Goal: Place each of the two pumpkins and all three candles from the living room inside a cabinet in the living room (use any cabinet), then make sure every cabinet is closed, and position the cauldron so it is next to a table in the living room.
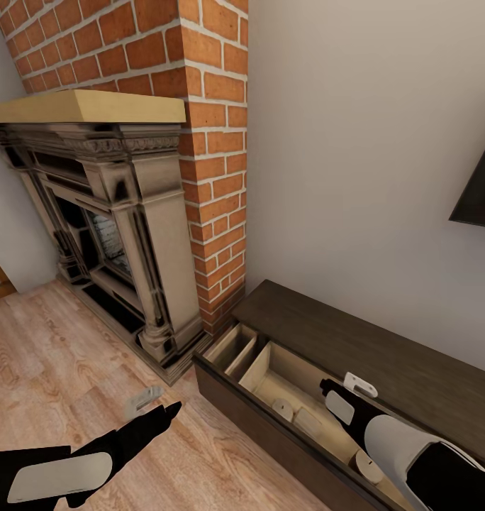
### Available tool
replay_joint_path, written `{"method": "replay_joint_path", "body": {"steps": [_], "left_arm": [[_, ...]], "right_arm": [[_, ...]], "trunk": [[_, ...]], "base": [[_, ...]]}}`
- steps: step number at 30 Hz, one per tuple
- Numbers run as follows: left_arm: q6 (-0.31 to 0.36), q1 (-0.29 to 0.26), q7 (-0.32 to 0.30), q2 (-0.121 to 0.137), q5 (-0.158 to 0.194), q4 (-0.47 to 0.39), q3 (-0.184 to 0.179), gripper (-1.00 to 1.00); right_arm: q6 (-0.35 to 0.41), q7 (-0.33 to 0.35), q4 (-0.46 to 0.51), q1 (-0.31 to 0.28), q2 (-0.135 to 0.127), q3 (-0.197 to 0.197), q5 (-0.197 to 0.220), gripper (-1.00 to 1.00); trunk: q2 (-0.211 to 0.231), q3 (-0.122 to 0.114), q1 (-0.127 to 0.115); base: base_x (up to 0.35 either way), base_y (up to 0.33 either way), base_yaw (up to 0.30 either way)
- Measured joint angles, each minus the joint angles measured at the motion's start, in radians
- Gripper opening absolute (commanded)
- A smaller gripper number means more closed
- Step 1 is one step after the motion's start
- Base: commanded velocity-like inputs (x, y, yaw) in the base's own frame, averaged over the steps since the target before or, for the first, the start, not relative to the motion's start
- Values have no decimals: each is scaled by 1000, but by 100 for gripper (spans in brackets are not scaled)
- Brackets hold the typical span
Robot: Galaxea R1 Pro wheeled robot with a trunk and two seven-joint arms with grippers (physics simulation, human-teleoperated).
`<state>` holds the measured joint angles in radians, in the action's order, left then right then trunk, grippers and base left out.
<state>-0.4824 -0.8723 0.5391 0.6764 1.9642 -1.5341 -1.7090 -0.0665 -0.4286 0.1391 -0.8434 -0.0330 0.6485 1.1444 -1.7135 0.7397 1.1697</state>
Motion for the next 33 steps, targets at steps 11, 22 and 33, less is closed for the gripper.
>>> {"method": "replay_joint_path", "body": {"steps": [11,22,33], "left_arm": [[0,0,0,0,0,0,0,100],[0,0,0,0,8,22,0,100],[0,1,0,1,13,24,0,100]], "right_arm": [[0,-1,11,0,2,4,-20,100],[1,-3,61,3,9,0,-31,100],[3,-3,66,3,9,-1,-30,100]], "trunk": [[0,0,0],[0,0,0],[0,0,0]], "base": [[0,0,0],[0,0,0],[0,0,0]]}}
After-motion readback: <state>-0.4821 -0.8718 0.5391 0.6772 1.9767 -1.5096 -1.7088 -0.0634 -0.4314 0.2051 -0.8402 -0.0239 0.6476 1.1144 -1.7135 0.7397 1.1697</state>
